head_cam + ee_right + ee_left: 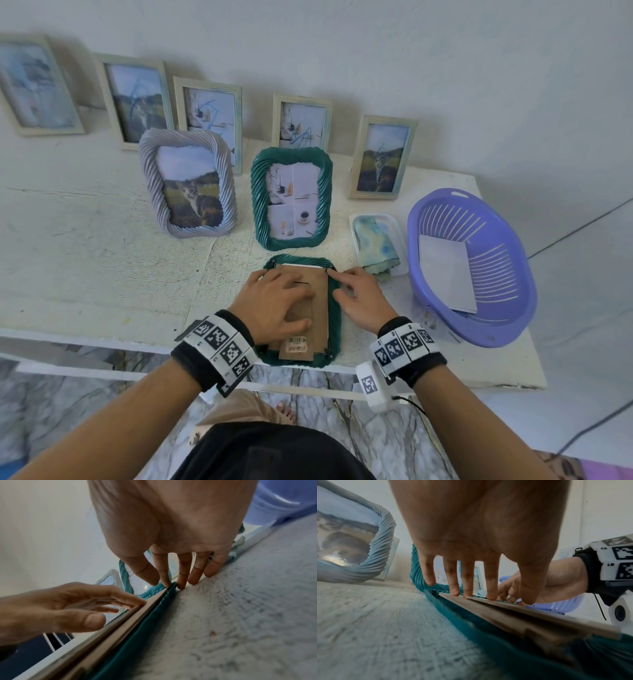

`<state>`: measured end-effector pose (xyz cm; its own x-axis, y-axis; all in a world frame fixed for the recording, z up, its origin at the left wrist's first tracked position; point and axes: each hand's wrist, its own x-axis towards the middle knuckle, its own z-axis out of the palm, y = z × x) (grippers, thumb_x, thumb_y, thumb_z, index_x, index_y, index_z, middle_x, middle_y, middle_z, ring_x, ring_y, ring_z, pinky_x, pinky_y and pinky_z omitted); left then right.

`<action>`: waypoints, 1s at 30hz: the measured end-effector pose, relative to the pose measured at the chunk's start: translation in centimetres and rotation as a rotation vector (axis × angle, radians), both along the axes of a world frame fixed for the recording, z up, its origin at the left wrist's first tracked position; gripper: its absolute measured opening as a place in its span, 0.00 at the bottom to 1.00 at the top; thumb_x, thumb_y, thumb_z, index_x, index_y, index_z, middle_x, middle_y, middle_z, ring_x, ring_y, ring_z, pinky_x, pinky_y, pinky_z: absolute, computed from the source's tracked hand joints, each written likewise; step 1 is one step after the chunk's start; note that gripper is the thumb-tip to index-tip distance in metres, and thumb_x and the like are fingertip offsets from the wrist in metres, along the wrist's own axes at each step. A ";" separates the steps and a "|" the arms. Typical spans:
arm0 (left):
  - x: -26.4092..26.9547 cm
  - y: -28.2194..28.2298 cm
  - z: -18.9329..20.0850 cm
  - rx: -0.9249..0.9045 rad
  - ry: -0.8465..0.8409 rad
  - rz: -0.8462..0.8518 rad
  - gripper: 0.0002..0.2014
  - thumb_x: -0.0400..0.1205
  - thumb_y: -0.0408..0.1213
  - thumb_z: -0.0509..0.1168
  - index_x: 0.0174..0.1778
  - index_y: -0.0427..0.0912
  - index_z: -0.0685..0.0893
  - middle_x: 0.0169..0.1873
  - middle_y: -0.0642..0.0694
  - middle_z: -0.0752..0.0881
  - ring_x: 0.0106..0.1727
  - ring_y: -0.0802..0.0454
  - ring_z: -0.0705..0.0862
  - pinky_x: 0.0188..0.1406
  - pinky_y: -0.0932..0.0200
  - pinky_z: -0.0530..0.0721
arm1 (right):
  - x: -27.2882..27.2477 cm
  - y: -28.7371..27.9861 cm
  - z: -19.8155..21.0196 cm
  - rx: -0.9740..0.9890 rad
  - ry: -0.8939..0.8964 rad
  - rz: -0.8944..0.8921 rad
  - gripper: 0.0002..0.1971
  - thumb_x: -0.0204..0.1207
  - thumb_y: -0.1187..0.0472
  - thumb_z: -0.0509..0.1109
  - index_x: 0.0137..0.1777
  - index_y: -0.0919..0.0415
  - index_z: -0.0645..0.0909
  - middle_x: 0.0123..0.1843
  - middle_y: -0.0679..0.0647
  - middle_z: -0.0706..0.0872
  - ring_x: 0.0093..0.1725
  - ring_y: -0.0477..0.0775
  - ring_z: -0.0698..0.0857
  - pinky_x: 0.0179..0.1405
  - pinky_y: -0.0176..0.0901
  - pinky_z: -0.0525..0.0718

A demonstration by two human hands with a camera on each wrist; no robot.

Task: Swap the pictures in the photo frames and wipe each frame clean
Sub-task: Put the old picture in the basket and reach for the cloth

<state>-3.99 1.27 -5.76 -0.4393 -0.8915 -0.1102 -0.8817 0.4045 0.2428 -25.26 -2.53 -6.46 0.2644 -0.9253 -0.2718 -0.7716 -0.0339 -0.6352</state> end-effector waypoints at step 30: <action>3.8 -2.1 -0.6 0.271 0.645 0.543 0.11 0.81 0.41 0.70 0.60 0.48 0.87 0.60 0.47 0.81 0.63 0.52 0.80 0.67 0.61 0.72 | 0.7 1.3 0.8 -0.119 0.249 0.146 0.31 0.71 0.37 0.51 0.75 0.40 0.74 0.58 0.53 0.73 0.61 0.58 0.71 0.62 0.53 0.74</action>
